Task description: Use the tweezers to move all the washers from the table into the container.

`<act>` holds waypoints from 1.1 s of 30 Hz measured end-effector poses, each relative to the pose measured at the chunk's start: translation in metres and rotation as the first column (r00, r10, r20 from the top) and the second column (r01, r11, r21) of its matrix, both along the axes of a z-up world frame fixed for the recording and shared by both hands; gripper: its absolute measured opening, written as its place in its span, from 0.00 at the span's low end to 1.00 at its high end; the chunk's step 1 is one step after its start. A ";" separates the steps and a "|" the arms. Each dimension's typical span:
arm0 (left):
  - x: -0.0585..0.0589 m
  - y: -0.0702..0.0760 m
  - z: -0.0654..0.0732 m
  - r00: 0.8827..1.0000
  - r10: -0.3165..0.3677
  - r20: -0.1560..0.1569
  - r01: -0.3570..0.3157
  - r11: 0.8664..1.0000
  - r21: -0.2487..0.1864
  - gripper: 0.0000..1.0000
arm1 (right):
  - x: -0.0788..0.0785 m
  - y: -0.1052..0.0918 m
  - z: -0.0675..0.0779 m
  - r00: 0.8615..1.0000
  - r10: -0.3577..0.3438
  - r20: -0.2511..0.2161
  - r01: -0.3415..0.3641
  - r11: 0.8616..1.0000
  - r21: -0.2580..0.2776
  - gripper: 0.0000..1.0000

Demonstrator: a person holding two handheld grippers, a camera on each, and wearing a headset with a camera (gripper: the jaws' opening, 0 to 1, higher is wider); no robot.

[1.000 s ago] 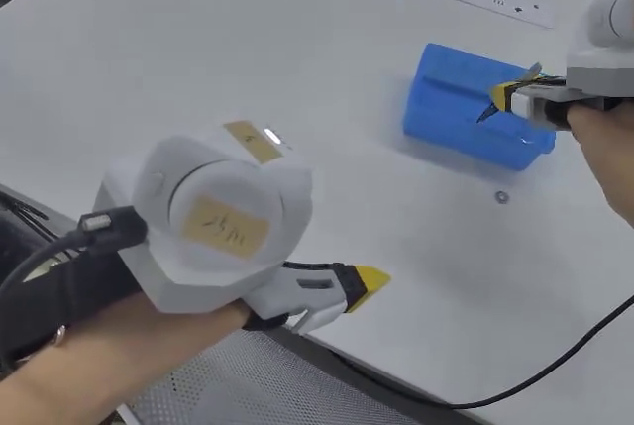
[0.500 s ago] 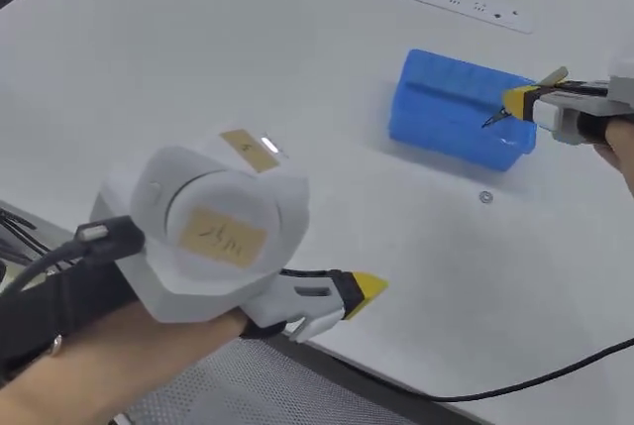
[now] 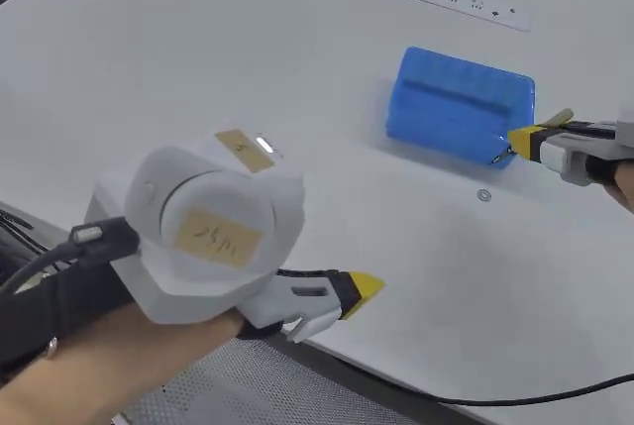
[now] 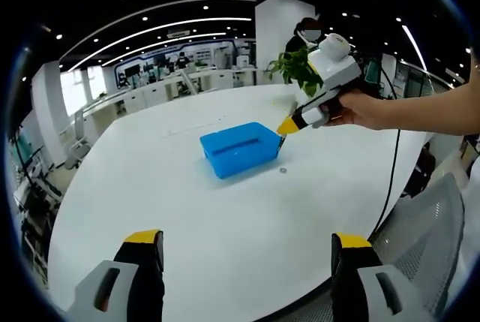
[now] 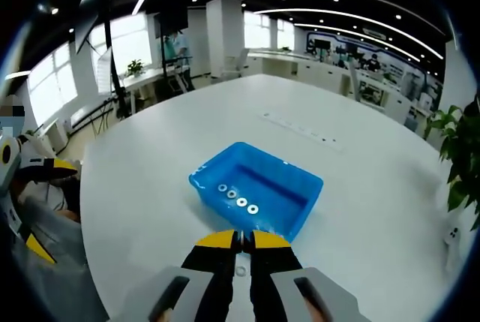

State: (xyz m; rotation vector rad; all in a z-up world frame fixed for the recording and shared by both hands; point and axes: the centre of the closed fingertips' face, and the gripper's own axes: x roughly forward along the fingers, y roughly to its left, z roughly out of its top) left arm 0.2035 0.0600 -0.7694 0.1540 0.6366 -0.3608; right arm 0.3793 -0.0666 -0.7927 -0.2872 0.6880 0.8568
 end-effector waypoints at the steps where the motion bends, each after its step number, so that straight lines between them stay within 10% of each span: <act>1: 0.000 0.000 0.000 1.000 0.000 0.000 0.000 1.000 0.002 0.95 | -0.001 -0.001 -0.002 1.000 -0.001 -0.004 0.001 1.000 -0.004 0.03; 33: 0.002 -0.001 0.000 1.000 0.002 -0.004 -0.002 1.000 0.004 0.95 | -0.008 -0.010 -0.030 0.997 -0.026 -0.075 0.022 0.998 -0.057 0.03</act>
